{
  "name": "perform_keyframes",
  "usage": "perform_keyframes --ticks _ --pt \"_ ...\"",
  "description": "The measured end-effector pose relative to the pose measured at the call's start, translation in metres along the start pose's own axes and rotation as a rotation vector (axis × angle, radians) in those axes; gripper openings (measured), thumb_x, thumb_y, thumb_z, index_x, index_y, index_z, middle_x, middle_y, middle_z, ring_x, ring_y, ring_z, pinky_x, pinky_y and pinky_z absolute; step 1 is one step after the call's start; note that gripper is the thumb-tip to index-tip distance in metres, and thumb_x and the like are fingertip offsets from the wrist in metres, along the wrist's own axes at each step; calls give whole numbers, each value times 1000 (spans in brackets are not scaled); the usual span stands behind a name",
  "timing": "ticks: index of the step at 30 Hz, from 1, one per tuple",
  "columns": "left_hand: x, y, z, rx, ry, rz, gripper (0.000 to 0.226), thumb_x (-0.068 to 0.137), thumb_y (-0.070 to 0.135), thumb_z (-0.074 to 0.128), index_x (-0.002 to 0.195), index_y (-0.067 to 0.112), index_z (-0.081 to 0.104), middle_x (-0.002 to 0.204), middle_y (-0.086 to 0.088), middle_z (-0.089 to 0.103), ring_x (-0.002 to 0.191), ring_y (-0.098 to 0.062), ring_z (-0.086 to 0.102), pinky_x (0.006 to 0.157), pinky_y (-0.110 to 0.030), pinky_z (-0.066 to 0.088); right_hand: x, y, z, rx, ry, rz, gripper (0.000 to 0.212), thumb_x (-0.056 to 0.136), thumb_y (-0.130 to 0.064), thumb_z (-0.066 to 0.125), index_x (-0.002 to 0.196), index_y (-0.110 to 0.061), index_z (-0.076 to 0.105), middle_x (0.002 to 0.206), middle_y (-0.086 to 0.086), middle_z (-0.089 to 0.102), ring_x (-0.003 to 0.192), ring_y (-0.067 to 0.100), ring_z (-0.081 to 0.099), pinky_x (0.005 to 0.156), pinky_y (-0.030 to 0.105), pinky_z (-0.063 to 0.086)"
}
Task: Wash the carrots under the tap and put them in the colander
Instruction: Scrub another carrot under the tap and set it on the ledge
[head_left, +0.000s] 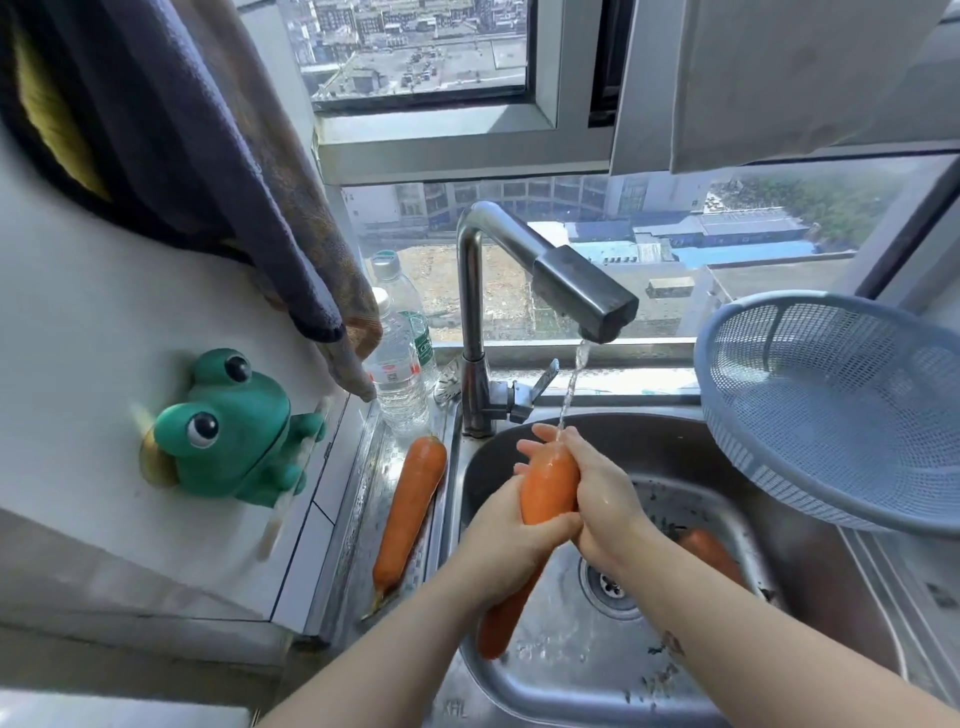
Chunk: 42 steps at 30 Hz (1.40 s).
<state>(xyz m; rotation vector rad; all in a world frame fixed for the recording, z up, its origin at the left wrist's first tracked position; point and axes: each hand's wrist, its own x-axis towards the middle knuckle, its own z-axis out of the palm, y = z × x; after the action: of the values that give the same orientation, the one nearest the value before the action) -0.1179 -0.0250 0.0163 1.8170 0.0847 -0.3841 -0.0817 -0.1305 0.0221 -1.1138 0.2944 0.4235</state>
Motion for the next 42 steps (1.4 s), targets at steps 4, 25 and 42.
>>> perform_keyframes --ticks 4,25,42 --pt "4 1 13 266 184 14 41 82 28 67 117 24 45 92 3 66 77 -9 64 63 -25 53 -6 5 -9 -440 7 -166 43 86 -22 69 119 -38 45 110 -11 54 99 7 57 73 17 48" --pt "1 6 14 -511 -56 -232 54 92 58 48 128 17 48 82 -12 61 51 -20 56 44 -27 47 10 -3 -10 70 46 18 40 101 -33 43 74 -13 65 76 11 68 66 22 64 71 40 54" --pt "22 17 -6 -827 -241 -572 72 93 67 29 88 3 61 67 -5 56 41 -11 51 38 -18 44 7 -39 -40 -406 -370 64 39 91 -15 59 129 -22 51 124 16 56 82 14 68 74 26 55"
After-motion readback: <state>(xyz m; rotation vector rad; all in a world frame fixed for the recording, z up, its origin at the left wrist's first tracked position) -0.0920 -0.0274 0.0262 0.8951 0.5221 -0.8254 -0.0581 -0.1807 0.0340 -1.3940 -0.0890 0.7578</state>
